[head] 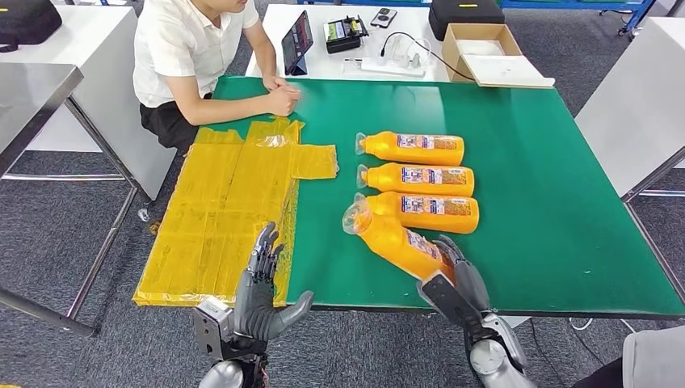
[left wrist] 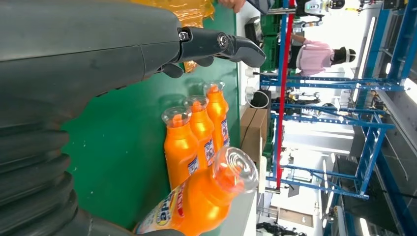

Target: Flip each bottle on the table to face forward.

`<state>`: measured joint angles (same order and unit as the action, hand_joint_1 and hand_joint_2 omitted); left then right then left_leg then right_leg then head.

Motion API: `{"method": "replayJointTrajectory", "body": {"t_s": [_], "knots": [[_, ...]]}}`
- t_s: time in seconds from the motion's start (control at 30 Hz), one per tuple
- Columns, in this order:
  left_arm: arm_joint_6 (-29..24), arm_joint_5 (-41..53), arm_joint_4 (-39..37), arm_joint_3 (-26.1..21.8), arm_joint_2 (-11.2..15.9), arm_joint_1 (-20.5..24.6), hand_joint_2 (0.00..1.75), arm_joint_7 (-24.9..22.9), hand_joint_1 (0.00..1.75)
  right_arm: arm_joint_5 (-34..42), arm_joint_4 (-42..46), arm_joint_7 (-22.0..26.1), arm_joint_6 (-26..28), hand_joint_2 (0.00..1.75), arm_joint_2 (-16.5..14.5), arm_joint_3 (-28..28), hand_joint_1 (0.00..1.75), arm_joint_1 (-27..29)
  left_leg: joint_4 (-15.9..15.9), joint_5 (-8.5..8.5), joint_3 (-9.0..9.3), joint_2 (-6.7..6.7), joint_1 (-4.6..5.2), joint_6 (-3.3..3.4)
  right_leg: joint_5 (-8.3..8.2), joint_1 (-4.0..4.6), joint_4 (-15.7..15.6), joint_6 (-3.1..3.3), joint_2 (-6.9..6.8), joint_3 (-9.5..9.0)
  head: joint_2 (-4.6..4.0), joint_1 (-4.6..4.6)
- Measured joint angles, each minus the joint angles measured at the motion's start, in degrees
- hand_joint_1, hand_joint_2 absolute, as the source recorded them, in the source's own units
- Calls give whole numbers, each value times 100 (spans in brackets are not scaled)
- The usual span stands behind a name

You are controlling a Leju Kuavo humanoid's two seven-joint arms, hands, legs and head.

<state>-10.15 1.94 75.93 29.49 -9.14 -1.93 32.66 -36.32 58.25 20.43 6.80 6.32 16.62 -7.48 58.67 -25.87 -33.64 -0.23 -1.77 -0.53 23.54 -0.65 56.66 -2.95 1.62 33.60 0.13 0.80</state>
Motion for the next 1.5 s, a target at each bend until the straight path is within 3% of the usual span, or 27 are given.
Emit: {"method": "replayJointTrajectory", "body": {"t_s": [0.57, 0.93, 1.27, 1.5], "knots": [[464, -611, -253, -31, -4, 45, 175, -408, 0, 589, 811, 397, 410, 175, -137, -17, 175, 560, 1, 3, -79, -13, 2, 1, 1, -5, 2, -2, -12, 67, 0, 0], [1643, -1259, -1095, 168, -22, 392, 175, -1064, 0, 1067, 1004, 941, 115, 175, -575, 247, 175, 487, 1, 6, -95, -24, 2, 0, 2, -6, 5, -3, -17, 82, 0, 1], [1651, -1303, -1335, 272, -95, 571, 175, -1076, 0, 1205, 1000, 990, -29, 175, -782, 641, 175, 392, 1, 8, -106, -29, 3, 2, 2, -8, 6, -3, -23, 88, 0, 0], [1264, -1490, -1334, 387, -134, 628, 175, -1122, 0, 1298, 913, 939, -88, 175, -857, 1005, 175, 262, 1, 9, -109, -29, 2, 2, 2, -7, 6, -3, -23, 93, 0, 1]]}}
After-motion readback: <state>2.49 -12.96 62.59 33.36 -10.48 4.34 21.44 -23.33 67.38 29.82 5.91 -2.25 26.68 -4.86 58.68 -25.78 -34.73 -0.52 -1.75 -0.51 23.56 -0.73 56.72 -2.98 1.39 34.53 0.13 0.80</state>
